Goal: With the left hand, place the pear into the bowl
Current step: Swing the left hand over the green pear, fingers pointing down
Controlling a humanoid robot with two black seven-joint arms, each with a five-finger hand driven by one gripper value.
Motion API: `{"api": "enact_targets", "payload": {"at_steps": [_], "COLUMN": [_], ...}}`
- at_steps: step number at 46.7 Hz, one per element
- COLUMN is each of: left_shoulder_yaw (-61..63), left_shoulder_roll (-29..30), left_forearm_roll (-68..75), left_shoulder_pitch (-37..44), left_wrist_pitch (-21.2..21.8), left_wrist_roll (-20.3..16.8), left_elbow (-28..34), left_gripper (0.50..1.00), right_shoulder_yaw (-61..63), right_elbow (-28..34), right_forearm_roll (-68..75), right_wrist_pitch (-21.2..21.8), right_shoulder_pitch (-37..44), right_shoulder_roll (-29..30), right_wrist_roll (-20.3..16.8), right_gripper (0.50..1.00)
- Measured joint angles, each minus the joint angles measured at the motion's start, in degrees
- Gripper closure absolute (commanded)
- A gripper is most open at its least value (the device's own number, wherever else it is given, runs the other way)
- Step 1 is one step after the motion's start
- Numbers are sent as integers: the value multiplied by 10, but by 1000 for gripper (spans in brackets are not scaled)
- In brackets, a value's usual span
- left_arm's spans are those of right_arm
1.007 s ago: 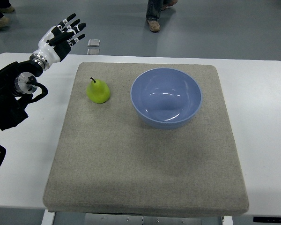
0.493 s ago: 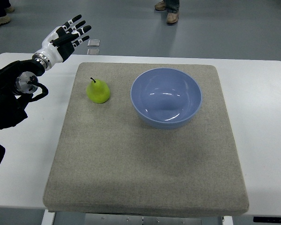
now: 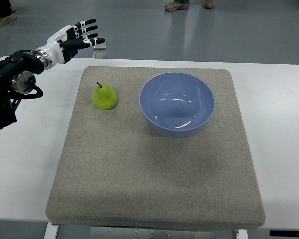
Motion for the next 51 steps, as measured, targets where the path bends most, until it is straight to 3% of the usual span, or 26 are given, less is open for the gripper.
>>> {"api": "enact_targets", "payload": {"at_steps": [37, 51], "left_shoulder_yaw": [161, 165], "left_shoulder_roll": [145, 162], "left_forearm_roll": [232, 354], "left_shoulder_pitch": [-85, -96], "left_wrist_pitch": [-20, -32], "left_wrist_roll": [1, 0], "left_elbow": [-201, -252], "left_gripper": [551, 553], "right_shoulder_yaw": [0, 0], "right_elbow": [0, 0], "right_forearm_roll": [0, 0], "right_wrist_pitch": [0, 0], "right_shoulder_pitch": [0, 0], "right_shoulder_roll": [0, 0], "right_wrist_roll": [0, 0], "right_gripper": [574, 574]}}
